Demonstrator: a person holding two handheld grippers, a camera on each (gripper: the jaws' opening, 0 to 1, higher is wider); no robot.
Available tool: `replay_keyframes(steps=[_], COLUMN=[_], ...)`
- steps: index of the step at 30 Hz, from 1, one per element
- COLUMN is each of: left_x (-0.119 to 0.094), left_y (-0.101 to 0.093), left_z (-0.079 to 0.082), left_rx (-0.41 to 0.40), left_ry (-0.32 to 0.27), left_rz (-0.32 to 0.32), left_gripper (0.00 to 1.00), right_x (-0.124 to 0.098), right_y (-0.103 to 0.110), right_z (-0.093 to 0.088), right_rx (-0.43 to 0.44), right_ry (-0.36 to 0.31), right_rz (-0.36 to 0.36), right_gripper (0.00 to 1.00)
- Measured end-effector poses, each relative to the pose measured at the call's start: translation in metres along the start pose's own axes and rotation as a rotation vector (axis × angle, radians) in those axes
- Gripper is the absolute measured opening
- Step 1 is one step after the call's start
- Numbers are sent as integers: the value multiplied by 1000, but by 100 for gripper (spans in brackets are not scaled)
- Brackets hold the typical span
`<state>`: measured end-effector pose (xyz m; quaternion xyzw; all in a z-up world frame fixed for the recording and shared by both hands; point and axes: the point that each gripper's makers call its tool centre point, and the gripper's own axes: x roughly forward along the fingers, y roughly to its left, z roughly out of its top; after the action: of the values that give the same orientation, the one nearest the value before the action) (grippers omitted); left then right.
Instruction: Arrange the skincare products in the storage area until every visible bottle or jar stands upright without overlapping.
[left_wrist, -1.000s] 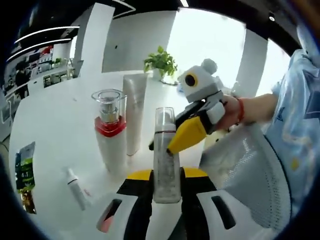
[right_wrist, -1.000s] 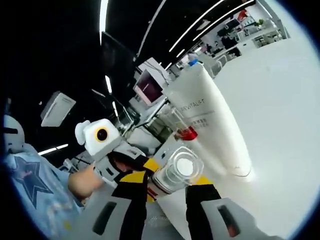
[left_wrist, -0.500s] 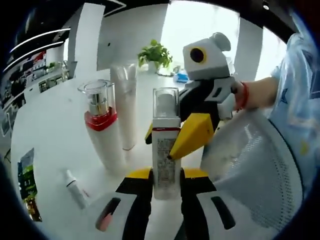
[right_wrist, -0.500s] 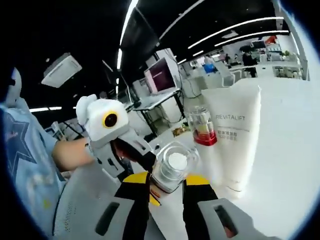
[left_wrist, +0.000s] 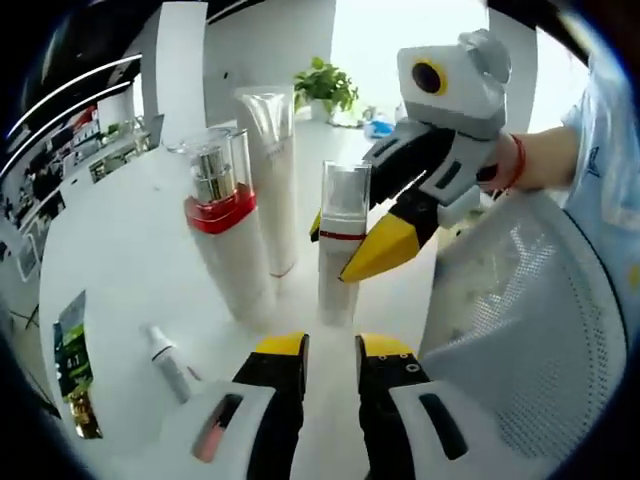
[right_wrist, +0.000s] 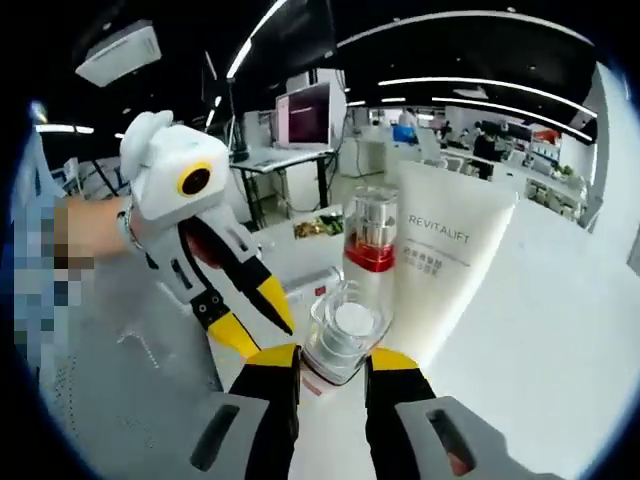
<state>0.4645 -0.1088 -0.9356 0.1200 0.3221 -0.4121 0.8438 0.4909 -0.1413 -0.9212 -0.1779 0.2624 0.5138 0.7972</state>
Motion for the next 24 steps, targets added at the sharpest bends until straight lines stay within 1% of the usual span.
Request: replay_keyframes(steps=[2,5,9,10,14,15,17,22,24], left_x=[0,1,1,0,0,-1,-1,-2,-2], left_y=[0,1,2,2,4,4,6,7,8], left_z=[0,-2,-1,-1,1,0,1,2,2], left_rx=[4,9,20,21,25,27,36,51,50], left_ry=[2,9,11,9,6,7,9,6,5], left_rz=[0,5,13,14,23,27,36,48,52], left_gripper=[22,22,21,21,21,21,21,21,20], right_x=[2,5,9,8,10,11,10,9,8], right_y=[-2,-1,-6,-6,-6,-7,-7,-12,-14], right_z=[-3,-7,-15,-11,-10,-11,-11,-13,-14], right_rx=[-49,-61,-95,-94,-96,-115,-124,-112,-95], right_ry=[19,48,82,59,51,52,58,61,61], right_rz=[-26,-29,-59,-64,-78,-88,-94,-106,-113], right_gripper=[19,20,20,20,20,20,20,19,19])
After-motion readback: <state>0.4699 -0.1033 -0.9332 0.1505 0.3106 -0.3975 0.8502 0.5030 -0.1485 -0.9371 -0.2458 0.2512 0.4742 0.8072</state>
